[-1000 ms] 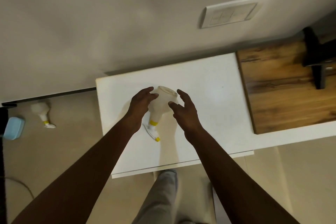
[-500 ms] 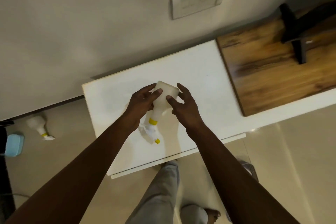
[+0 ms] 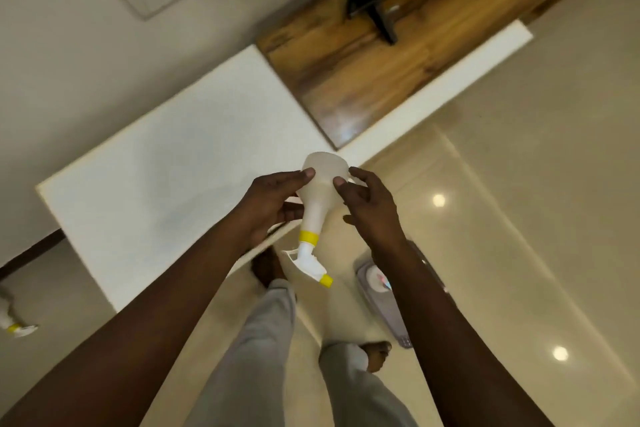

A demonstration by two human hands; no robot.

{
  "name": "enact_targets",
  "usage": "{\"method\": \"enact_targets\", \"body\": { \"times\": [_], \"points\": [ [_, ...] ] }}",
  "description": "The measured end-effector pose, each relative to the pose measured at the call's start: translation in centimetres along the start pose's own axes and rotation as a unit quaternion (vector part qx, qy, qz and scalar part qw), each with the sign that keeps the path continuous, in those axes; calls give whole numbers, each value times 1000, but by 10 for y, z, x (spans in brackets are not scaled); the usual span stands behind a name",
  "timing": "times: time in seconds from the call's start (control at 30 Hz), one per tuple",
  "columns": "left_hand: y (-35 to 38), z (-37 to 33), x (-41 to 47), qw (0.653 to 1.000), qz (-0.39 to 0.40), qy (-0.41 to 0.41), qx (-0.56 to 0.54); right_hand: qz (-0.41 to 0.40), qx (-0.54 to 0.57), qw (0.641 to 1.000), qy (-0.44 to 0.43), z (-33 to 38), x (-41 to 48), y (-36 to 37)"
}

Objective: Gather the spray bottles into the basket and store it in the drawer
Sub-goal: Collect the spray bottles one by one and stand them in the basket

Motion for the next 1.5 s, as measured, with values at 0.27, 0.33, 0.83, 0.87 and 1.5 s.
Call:
{"method": "enact_targets", "body": {
  "times": [0.27, 0.33, 0.83, 0.87, 1.5],
  "points": [
    [138, 106, -78, 996, 34, -74, 44, -79, 111, 985, 102, -111, -51, -157],
    [166, 141, -97, 993, 42, -92, 59, -89, 160, 973, 139, -146, -64, -187],
    [240, 398, -109, 945, -6, -268, 190, -172, 204, 919, 290, -411, -101, -253],
    [242, 409, -102, 941, -10, -278, 192, -175, 199, 919, 291, -425, -96, -250],
    [268, 559, 88, 928, -24, -348, 130, -151, 138, 922, 328, -613, 81, -153]
  ]
}}
Point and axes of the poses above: each hand's wrist, its own x-axis towards the middle knuckle, its own y-axis out of the palm, z = x × y, the point moved 5 cm from there along x, towards the middle knuckle, and after that the axes turned 15 degrees about -z, right-handed, at the moved point
